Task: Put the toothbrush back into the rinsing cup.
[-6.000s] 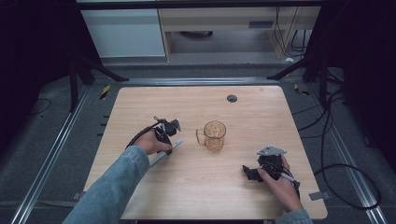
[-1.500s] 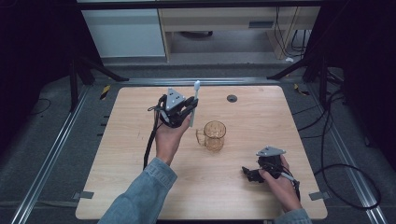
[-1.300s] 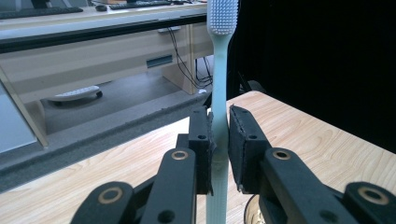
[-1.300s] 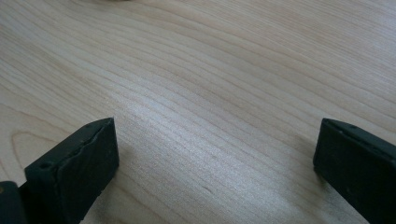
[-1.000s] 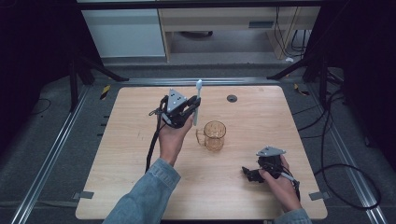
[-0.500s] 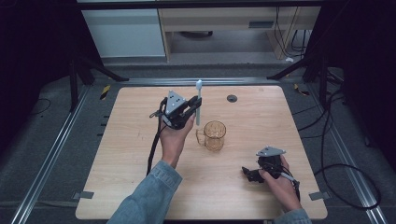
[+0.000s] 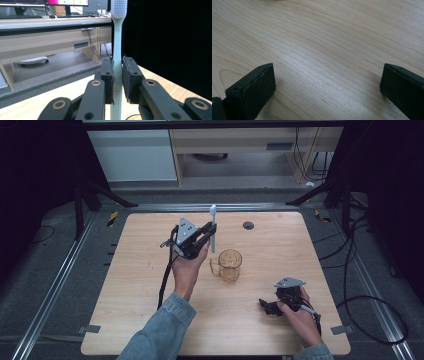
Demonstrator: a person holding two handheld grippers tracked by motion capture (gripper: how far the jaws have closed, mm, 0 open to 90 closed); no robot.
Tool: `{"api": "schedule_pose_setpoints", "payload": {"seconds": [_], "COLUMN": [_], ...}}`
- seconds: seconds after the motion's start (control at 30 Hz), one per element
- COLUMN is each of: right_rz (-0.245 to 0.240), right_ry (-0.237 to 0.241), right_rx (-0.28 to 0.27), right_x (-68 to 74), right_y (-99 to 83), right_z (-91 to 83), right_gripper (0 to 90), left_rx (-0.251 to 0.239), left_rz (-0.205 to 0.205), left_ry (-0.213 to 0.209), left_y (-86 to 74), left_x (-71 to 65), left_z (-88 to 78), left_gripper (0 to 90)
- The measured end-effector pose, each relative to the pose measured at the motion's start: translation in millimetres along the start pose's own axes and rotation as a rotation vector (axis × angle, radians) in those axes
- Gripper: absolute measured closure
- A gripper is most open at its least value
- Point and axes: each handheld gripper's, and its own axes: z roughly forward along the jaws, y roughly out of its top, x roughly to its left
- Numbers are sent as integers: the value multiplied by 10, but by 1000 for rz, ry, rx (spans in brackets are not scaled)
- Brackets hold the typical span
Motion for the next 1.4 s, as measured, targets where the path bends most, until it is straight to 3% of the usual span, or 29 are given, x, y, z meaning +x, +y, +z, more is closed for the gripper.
{"api": "schedule_pose_setpoints", "payload": {"seconds": [0.4, 0.7, 1.4], "right_rz": [0, -10, -4], "right_ry": [1, 0, 4], "right_rx": [1, -1, 1], "right_x": [0, -3, 1], "right_y": [0, -2, 0], "right_z": [-1, 2, -1], "right_gripper": [4, 4, 4], "left_rx": [-27, -36, -54], "left_rz": [7, -16, -24], "left_ry": [-11, -5, 8], "left_y": [-38, -178, -402], "left_x": [-45, -26, -71], "left_z": [1, -11, -41], "left_gripper": [791, 791, 791]}}
